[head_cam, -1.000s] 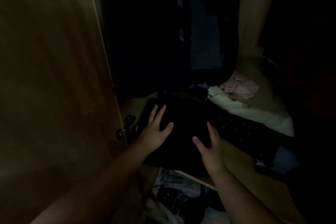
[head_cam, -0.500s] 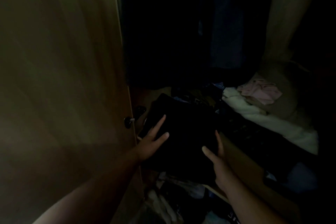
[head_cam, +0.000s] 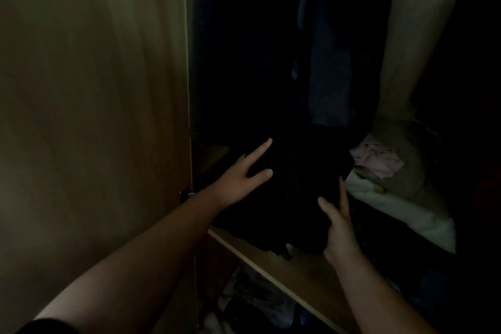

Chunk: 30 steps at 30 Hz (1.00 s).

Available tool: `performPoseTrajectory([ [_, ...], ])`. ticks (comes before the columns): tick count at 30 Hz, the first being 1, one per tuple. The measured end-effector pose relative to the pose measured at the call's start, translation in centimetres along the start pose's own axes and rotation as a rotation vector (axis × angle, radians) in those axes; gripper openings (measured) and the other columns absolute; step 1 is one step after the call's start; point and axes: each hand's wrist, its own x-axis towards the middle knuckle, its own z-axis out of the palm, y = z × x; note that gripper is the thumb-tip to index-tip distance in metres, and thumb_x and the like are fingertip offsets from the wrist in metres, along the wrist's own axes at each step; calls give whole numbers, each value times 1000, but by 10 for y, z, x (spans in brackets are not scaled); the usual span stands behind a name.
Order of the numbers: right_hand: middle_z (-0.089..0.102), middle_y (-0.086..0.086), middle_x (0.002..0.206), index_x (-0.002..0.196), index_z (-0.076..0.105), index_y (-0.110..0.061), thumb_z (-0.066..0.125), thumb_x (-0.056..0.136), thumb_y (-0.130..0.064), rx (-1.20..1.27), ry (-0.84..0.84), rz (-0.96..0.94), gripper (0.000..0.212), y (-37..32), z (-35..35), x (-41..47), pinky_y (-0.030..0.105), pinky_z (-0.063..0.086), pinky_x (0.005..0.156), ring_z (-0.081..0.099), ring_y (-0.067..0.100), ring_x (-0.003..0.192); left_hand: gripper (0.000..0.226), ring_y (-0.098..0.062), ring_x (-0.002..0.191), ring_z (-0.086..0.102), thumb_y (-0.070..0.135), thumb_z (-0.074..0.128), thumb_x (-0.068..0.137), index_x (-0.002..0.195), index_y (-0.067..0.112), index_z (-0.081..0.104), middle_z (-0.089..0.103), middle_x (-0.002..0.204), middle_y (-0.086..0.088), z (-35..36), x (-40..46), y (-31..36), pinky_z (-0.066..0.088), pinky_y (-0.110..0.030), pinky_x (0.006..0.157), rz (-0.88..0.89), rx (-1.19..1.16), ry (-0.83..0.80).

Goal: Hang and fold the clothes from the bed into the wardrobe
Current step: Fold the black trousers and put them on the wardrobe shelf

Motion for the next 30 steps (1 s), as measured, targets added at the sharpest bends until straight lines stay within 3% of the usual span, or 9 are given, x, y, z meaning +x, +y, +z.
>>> performPoseTrajectory([
  [4, 47, -3, 150, 148, 32, -53, 73, 89, -29, -250, 163, 69, 76, 32, 0, 9, 47, 44, 108, 51, 20, 130, 61, -35, 151, -1, 63, 33, 99, 148, 60, -3, -16, 165, 2, 5, 9, -38, 19, -53, 118, -242, 648, -24],
  [6, 42, 0, 153, 152, 25, -49, 72, 90, -33, -341, 217, 96, 79, 44, 2, 9, 44, 42, 109, 47, 22, 132, 60, -37, 150, -9, 52, 26, 103, 156, 41, 0, -22, 163, -6, 26, 5, -37, 10, -59, 119, -292, 1029, 100],
  [7, 41, 0, 154, 153, 23, -47, 71, 91, -34, -358, 223, 94, 80, 46, 3, 10, 42, 42, 108, 46, 22, 132, 59, -34, 151, -7, 43, 29, 105, 158, 31, 8, -18, 164, -8, 38, 2, -30, 8, -57, 120, -160, 1132, 164],
  [10, 41, 1, 153, 155, 20, -43, 68, 93, -36, -380, 229, 92, 79, 41, 10, 14, 35, 42, 101, 47, 19, 127, 55, -24, 152, 6, 42, 33, 101, 154, 32, 25, 9, 166, -4, 68, -3, -21, 6, -53, 122, 245, 1154, 104],
  [14, 45, 1, 149, 152, 24, -49, 58, 97, -44, -348, 215, 119, 65, 26, 22, 14, 43, 46, 102, 51, 23, 124, 59, -25, 153, 4, 62, 19, 99, 155, 44, 13, 9, 166, 1, 60, 5, -35, -3, -54, 121, 69, 1172, 94],
  [18, 52, -5, 137, 149, 32, -50, 55, 100, -31, -221, 207, 63, 57, 20, 35, 16, 42, 51, 96, 57, 12, 113, 55, -25, 152, 7, 54, 20, 100, 154, 45, 14, 12, 165, 3, 37, 14, -27, 3, -55, 121, 151, 1154, 85],
  [21, 45, -3, 148, 152, 27, -47, 51, 102, -30, -272, 254, 37, 57, 33, 53, 25, 47, 46, 106, 51, 21, 128, 56, -24, 152, 4, 54, 19, 98, 154, 46, 13, 9, 165, 4, 32, 24, -27, 1, -56, 121, 219, 1191, 16],
  [26, 33, 13, 157, 158, 7, -34, 44, 103, -39, -577, 213, 60, 66, 58, 64, 42, 30, 40, 99, 44, 31, 135, 59, -26, 153, 1, 56, 21, 97, 154, 48, 8, 5, 166, 4, 22, 34, -67, 2, -55, 121, 136, 1210, -70],
  [30, 37, 9, 156, 159, 9, -34, 45, 103, -44, -565, 135, 135, 67, 44, 51, 61, 30, 40, 99, 45, 29, 135, 56, -20, 152, 4, 52, 25, 99, 152, 52, 8, 5, 166, 9, 21, 55, -69, 3, -49, 122, 64, 1090, -77],
])
